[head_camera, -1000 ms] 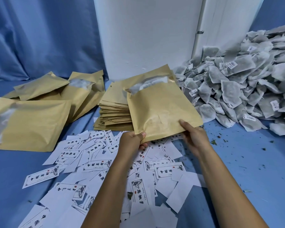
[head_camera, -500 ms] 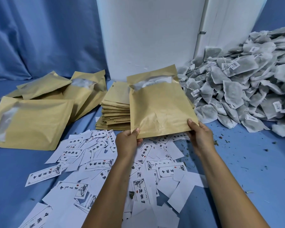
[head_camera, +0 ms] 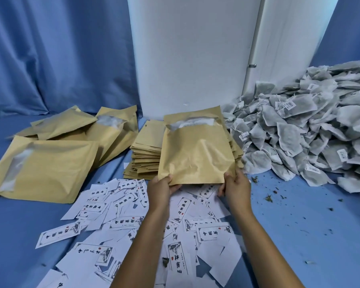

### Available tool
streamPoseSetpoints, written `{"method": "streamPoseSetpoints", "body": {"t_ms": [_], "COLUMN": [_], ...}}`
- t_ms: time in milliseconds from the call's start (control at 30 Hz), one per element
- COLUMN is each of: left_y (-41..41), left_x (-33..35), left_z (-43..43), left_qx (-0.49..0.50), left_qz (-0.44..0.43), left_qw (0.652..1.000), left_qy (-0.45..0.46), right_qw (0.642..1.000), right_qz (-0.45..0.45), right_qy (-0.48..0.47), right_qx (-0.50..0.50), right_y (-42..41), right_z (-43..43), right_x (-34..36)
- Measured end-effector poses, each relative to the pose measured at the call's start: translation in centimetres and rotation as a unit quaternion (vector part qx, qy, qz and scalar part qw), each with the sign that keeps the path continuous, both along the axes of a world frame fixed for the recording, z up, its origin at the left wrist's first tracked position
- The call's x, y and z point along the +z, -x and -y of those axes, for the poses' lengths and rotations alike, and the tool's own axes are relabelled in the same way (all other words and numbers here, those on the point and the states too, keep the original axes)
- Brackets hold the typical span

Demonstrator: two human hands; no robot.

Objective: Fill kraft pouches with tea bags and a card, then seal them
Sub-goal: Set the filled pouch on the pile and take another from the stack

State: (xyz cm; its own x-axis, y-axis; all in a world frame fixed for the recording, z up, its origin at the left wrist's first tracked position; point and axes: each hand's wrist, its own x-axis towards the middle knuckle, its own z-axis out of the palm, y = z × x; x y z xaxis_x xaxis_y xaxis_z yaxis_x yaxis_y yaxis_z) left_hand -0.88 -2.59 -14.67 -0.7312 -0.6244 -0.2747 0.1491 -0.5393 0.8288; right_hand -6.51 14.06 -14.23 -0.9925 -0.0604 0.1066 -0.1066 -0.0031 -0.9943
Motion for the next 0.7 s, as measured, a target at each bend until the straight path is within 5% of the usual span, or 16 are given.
{"method": "streamPoseSetpoints", "body": {"t_ms": [433, 700], "left_y": [-2.0, -6.7], "left_x": [9.0, 11.6], "left_z": [8.6, 17.1], "left_qx": [-0.05, 0.089], "left_qz": [0.018, -0.08], "left_qw": [0.999, 0.991], "left_qy": [-0.004, 0.06], "right_qw": [0.989, 0.94], "right_qz": [-0.001, -0.006], "right_qy": [0.146, 0.298], "right_qx": [0.027, 0.167], "right_y": [-1.4, -4.9], "right_z": [8.2, 17.8], "right_x": [9.2, 11.8]}}
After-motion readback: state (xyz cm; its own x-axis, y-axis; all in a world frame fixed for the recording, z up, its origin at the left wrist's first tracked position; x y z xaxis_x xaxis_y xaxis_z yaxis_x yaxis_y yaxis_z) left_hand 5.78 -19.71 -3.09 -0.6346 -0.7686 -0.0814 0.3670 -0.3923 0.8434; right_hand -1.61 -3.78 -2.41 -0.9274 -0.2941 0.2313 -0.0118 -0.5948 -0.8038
